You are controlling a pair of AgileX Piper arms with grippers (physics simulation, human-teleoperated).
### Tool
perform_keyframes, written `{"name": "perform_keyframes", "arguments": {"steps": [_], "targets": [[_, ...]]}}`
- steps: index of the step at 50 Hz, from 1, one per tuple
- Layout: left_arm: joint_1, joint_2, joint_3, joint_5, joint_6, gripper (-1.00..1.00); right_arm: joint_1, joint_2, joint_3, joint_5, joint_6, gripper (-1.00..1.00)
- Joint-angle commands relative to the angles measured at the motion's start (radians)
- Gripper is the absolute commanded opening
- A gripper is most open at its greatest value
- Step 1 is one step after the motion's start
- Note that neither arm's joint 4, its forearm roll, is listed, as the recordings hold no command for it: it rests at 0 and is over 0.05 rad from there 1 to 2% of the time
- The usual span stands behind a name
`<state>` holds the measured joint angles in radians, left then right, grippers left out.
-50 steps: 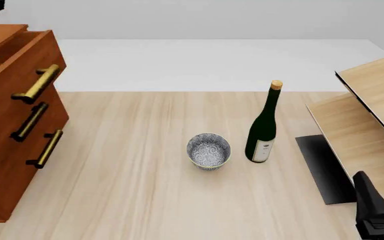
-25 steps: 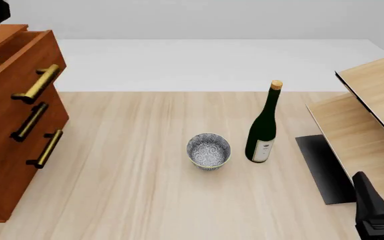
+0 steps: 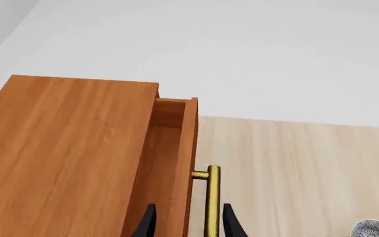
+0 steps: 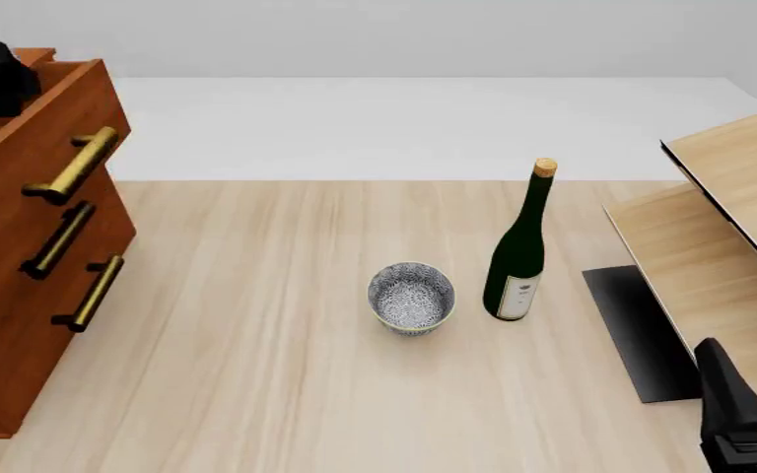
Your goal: Close the bottom drawer of the cabinet and open the top drawer.
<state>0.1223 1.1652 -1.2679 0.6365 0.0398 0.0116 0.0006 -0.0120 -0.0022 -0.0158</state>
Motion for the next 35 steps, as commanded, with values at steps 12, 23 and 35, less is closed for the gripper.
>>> {"name": "perform_keyframes", "arguments": {"steps": [12, 23, 35], "targets": [[0.019, 0.015, 0.091, -0.047, -0.044, 1.0, -0.002, 0.0, -0.001, 0.001, 0.002, 1.0], [0.018, 0.021, 0.124, -0.067, -0.062, 1.0, -0.002, 0.0, -0.001, 0.001, 0.001, 1.0], [0.001, 0.024, 0.158, -0.08, -0.104, 1.0, -0.002, 0.0, 0.001, 0.001, 0.001, 1.0]]}}
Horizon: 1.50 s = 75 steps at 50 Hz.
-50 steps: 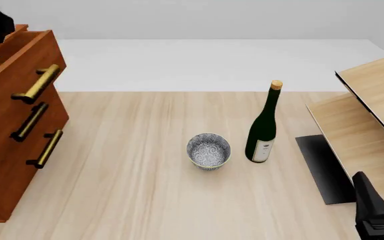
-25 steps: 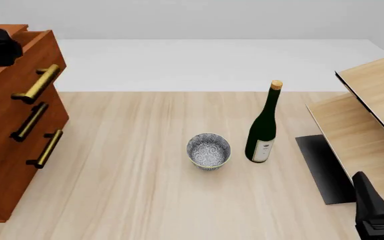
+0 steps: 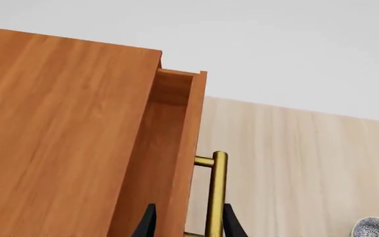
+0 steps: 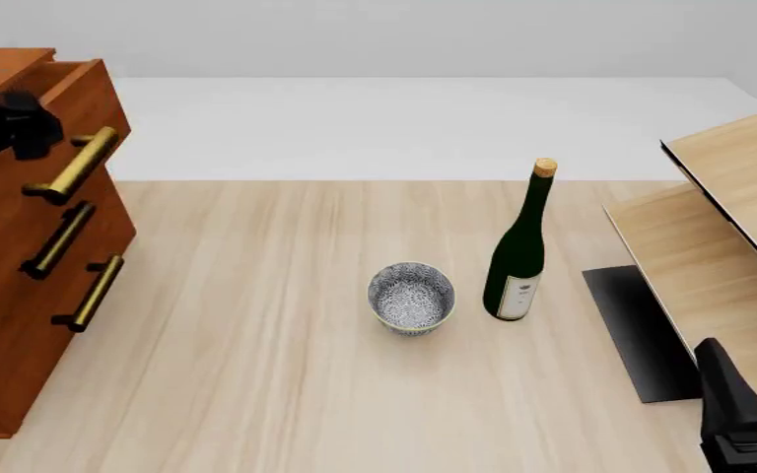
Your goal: Close the bottom drawer of the cabinet and open the top drawer.
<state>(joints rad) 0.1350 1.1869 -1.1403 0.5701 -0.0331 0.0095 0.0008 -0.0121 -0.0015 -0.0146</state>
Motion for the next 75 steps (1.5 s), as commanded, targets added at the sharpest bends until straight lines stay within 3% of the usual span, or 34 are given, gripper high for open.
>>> {"name": "perform_keyframes", "arguments": {"steps": [1, 27, 75], "targets": [[-0.015, 0.001, 0.034, -0.016, -0.033, 1.0, 0.0, 0.0, 0.001, 0.0, 0.0, 1.0], [-0.072, 0.005, 0.078, -0.036, -0.096, 1.0, -0.002, 0.0, 0.0, 0.0, -0.001, 1.0], [-0.311, 0.025, 0.084, -0.075, -0.158, 1.0, -0.004, 0.001, -0.001, 0.0, 0.001, 1.0]]}}
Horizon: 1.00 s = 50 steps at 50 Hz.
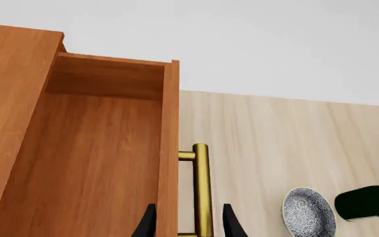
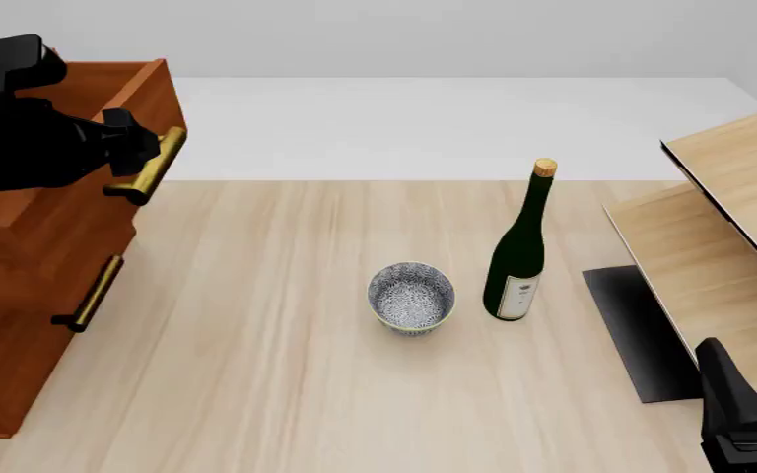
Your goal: Close the bottom drawer of the cabinet and open the top drawer.
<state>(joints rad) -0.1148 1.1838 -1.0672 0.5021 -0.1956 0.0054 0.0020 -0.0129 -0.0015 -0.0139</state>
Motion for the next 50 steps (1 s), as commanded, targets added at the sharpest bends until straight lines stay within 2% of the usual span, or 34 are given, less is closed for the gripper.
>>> {"name": "perform_keyframes", "arguments": {"steps": [1, 50], "targets": [[-0.063, 0.028, 0.01, -0.006, 0.005, 1.0, 0.0, 0.0, 0.0, 0.0, 0.0, 1.0], [-0.301, 0.044, -0.012, -0.053, -0.118, 1.0, -0.004, -0.001, 0.001, 0.001, 0.003, 1.0]]}}
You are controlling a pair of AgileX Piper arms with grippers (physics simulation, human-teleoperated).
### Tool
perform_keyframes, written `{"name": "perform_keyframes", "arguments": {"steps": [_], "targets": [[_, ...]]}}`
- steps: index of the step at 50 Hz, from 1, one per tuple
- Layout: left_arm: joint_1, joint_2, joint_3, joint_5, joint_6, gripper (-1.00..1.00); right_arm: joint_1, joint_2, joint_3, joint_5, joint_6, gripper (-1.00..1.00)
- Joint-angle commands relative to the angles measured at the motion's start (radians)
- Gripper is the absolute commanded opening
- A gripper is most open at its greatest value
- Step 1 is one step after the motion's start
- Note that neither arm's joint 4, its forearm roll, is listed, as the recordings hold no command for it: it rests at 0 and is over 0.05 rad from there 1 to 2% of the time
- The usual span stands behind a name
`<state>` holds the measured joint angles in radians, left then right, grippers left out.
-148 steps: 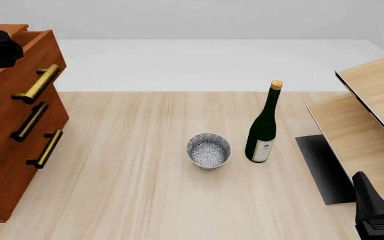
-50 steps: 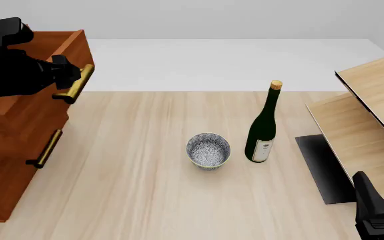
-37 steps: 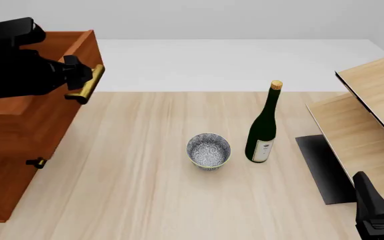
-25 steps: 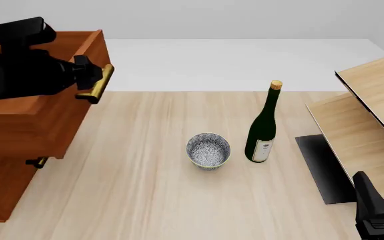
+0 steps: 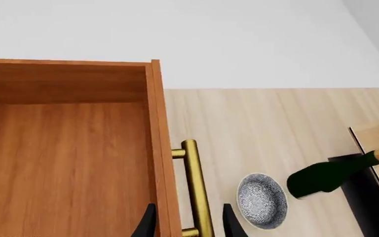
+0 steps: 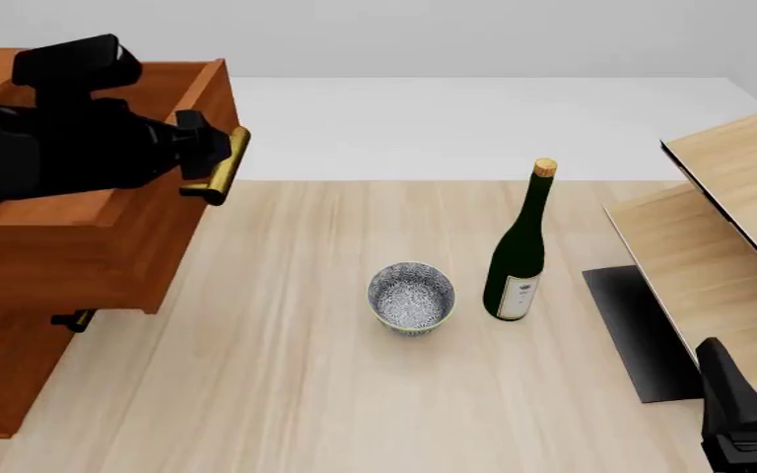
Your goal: Close the bottom drawer of the cabinet and open the top drawer.
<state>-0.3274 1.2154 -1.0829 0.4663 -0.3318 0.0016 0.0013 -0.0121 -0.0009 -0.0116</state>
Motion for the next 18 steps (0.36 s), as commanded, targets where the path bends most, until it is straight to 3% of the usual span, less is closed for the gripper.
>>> {"name": "perform_keyframes", "arguments": {"steps": [1, 18], "targets": [[-0.092, 0.012, 0.003, -0.018, 0.016, 1.0, 0.001, 0.0, 0.0, 0.0, -0.001, 1.0], [-0.129, -0.012, -0.016, -0.01, -0.003, 1.0, 0.001, 0.0, 0.0, 0.0, 0.001, 1.0]]}}
